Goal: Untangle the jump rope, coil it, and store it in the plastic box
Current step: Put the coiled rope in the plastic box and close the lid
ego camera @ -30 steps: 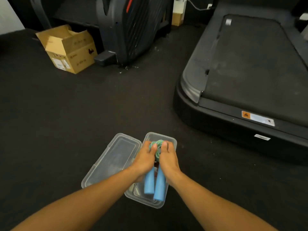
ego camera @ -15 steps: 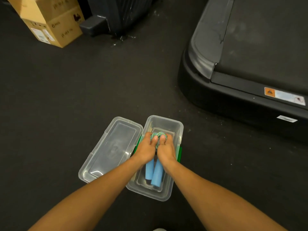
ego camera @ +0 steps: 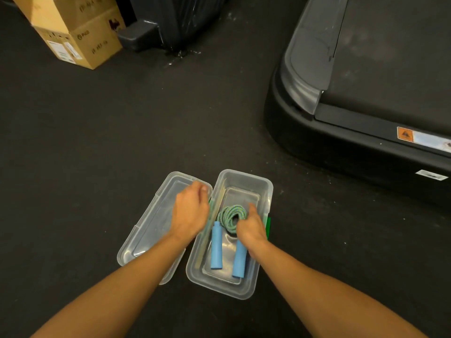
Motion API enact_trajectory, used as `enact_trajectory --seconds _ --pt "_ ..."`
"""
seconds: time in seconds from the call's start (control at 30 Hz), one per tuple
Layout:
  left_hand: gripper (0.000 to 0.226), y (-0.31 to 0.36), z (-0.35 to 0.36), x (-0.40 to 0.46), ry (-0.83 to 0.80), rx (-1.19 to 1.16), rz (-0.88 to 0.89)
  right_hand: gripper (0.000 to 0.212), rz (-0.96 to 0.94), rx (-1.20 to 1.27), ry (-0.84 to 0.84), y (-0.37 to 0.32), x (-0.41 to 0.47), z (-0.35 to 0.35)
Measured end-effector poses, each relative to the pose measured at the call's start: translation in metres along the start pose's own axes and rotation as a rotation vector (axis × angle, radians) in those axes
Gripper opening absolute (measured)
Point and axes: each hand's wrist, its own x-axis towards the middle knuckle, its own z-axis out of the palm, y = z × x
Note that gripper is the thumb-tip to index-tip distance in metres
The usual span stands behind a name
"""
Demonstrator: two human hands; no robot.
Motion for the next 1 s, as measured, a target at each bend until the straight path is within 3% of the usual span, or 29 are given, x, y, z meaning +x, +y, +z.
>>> enact_trajectory --seconds 0.2,0.4,0.73,0.9,1.0 --pt "0.031 -0.045 -0.006 0.007 -0.096 0.081 -0.018 0.077 -0.033 -0.003 0.011 -0.004 -0.006 -0.002" --pt "0.045 -0.064 -0.013 0.008 -0.145 0.199 -0.168 0.073 -0.192 -0.051 0.047 -0.021 -0.018 0.012" --pt "0.114 -0.111 -0.030 0.007 -0.382 0.459 -0.559 0.066 -0.382 -0.106 -0.015 -0.051 -0.036 0.045" --pt "0.115 -0.107 -0.033 0.004 -0.330 0.515 -0.557 0.064 -0.364 -0.117 -0.073 -0.056 -0.038 0.055" --pt "0.098 -0.105 -0.044 0.008 -0.315 0.490 -0.580 0.058 -0.322 -0.088 -0.170 -0.058 -0.040 0.050"
